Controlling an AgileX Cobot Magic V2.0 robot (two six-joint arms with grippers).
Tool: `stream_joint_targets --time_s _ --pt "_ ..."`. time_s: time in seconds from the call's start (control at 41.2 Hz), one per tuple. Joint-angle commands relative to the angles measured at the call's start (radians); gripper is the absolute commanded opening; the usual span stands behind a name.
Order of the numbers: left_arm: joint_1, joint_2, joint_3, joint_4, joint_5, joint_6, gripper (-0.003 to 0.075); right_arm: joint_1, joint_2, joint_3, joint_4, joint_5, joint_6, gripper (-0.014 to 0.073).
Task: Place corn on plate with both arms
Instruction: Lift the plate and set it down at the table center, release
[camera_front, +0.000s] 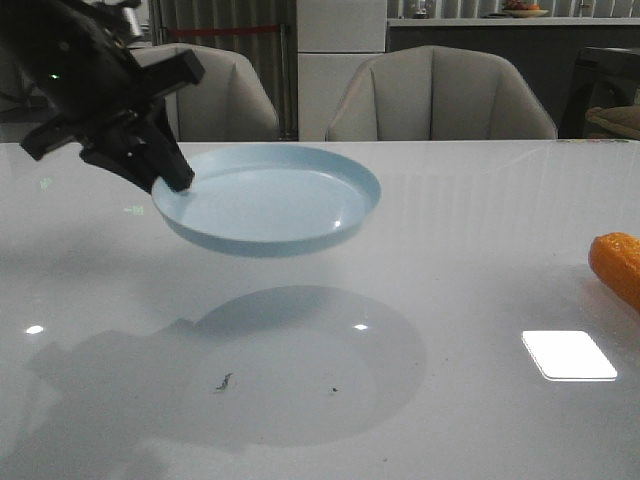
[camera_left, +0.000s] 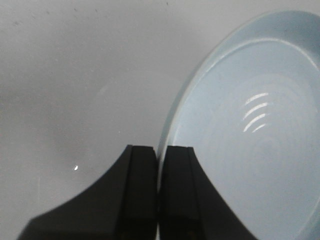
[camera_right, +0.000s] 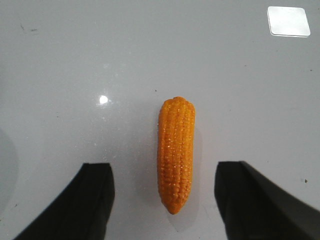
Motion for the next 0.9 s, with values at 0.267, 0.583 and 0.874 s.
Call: stream_joint_targets --time_s 0.267,0.583,0.874 --pt "-0.054 0.071 -0.033 -0.041 0.02 -0.007 0.0091 0.003 -0.012 -0.034 -0.011 -0.047 0.001 0.0538" --pt "-0.054 0.121 -0.036 -0.026 0.089 -0.007 0.0425 0.003 -0.012 -0.034 -0.011 -0.048 0.001 0.0538" --pt "-0.054 0.121 -0.175 -0.007 0.124 0.053 0.0473 0.003 -0.012 -0.034 -0.01 -0.037 0.001 0.0538"
